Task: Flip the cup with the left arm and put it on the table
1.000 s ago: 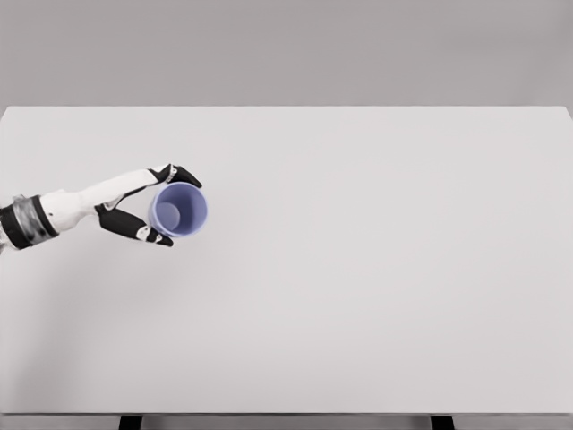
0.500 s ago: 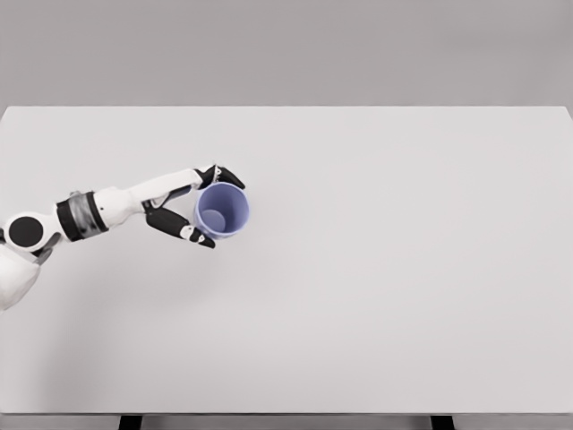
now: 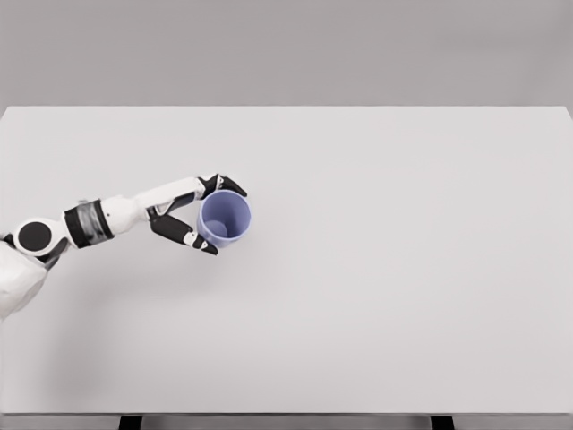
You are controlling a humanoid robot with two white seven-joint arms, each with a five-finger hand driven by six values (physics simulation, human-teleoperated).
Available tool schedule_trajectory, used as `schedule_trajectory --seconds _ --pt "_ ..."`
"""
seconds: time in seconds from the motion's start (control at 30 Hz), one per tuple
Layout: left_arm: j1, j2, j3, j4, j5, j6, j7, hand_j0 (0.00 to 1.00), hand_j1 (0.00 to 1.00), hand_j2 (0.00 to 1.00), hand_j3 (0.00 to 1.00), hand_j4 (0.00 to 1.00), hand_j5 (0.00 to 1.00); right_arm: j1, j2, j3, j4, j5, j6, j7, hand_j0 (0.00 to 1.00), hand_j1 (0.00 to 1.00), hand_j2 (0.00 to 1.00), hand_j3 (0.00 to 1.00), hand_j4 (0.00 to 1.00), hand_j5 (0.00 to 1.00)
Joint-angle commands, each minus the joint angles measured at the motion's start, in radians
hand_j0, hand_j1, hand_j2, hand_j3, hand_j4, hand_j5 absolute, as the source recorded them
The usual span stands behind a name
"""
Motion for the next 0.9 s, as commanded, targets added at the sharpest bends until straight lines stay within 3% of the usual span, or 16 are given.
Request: schedule_trajectory --seconds 0.0,0.23,0.47,0.87 --pt "0.000 -0.009 -0.005 0.020 0.009 0.002 0.000 0.55 0.55 0.55 0.55 0.55 0.55 0.000 0.000 0.000 0.000 0.000 0.000 0.000 1.00 1.00 1.00 1.00 1.00 1.00" --pt "0.000 -0.011 -0.009 0.041 0.010 0.002 0.000 0.63 0.63 0.63 0.63 0.63 0.63 0.000 0.000 0.000 0.000 0.000 0.000 0.000 1.00 1.00 1.00 1.00 1.00 1.00" --pt "0.002 -0.012 -0.009 0.047 0.009 0.002 0.000 0.97 0.97 0.97 0.97 0.97 0.97 0.000 0.000 0.000 0.000 0.000 0.000 0.000 1.00 1.00 1.00 1.00 1.00 1.00" --pt "-0.018 -0.006 -0.004 0.054 0.009 0.002 0.000 1.00 1.00 1.00 1.00 1.00 1.00 0.000 0.000 0.000 0.000 0.000 0.000 0.000 1.00 1.00 1.00 1.00 1.00 1.00"
